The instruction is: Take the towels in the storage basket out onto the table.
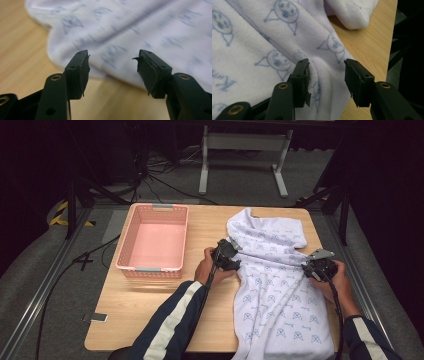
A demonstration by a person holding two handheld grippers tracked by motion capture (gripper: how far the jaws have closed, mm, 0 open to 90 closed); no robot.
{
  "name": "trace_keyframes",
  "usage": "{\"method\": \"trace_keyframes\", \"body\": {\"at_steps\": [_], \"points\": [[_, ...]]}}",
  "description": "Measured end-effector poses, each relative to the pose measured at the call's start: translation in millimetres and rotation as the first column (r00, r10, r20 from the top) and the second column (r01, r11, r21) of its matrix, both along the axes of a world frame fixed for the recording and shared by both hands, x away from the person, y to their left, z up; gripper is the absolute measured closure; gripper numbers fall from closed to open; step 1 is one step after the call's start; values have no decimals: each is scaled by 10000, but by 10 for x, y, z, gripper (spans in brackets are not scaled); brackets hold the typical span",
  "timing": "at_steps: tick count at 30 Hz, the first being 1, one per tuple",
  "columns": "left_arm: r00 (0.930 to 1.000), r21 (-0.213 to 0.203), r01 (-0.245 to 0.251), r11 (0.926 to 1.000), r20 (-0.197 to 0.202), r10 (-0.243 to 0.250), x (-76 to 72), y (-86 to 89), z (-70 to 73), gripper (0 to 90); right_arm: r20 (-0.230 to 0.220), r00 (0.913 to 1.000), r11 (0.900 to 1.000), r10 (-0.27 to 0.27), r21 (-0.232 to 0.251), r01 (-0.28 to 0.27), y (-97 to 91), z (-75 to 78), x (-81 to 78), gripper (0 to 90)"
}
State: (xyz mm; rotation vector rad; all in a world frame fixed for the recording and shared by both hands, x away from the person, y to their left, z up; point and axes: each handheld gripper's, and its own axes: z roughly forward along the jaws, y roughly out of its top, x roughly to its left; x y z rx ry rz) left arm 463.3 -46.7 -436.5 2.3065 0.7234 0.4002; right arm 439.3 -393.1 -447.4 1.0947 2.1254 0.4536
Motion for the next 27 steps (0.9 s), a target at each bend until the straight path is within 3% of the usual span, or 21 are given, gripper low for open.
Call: {"method": "trace_keyframes", "body": {"at_steps": [3,5,6,7,8,9,11,12,13,14,15,16,18,20,22,23,26,27], "points": [[9954,-279,809,9963,-485,-822,-347,99,5,399,-76,9999,9988,-81,486,84,-16,72,-78,520],[9870,-555,1376,9889,-763,-1416,-561,144,-8,378,154,9985,9892,533,1362,-549,50,209,-223,503],[9835,-493,1580,9862,-810,-1617,-662,151,-16,377,270,9958,9836,878,1560,-910,111,275,-309,497],[9756,-590,1923,9796,-959,-1973,-780,151,-33,370,374,9918,9733,1224,1910,-1273,179,335,-392,496],[9721,-590,2065,9767,-1013,-2116,-847,143,-47,367,413,9823,9543,1828,2328,-1874,275,384,-487,496],[9676,-175,2313,9727,-997,-2319,-931,114,-75,368,433,9767,9469,2102,2396,-2144,350,397,-540,494],[9645,74,2420,9702,-1111,-2397,-1005,75,-139,366,316,9537,9219,2993,2482,-2975,588,377,-669,486],[9658,249,2397,9705,-1077,-2357,-1015,64,-173,371,216,9384,9073,3449,2483,-3393,686,356,-709,487],[9671,487,2331,9712,-1160,-2263,-1010,62,-197,377,130,9275,9014,3736,2310,-3664,781,322,-734,486],[9671,487,2331,9712,-1160,-2263,-1010,62,-197,370,130,9275,9014,3736,2310,-3664,781,322,-734,486],[9673,118,2197,9755,-1325,-2163,-990,86,-218,370,44,9182,8955,3961,2191,-3874,860,281,-747,482],[9689,158,2136,9768,-1314,-2098,-987,106,-217,386,-179,9064,8869,4220,2158,-4086,931,228,-749,476],[9680,206,2192,9755,-1294,-2148,-1012,168,-207,427,-531,9015,8907,4296,1893,-4133,977,133,-715,473],[9699,134,2112,9773,-1267,-2079,-1051,236,-212,493,-1013,9025,8900,4187,2434,-3856,916,54,-668,476],[9706,198,2101,9775,-1242,-2061,-1129,304,-206,566,-1236,9007,8903,4165,2560,-3765,860,19,-684,481],[9728,166,1963,9804,-1286,-1927,-1178,343,-210,576,-1405,8956,8890,4220,2579,-3784,843,6,-715,478],[9735,195,1911,9814,-1317,-1869,-1321,485,-211,588,-1552,8789,8689,4510,3013,-3926,825,-30,-851,489],[9736,216,1892,9817,-1338,-1847,-1357,519,-210,596,-1678,8685,8588,4664,3211,-3991,837,-33,-918,487]]}}
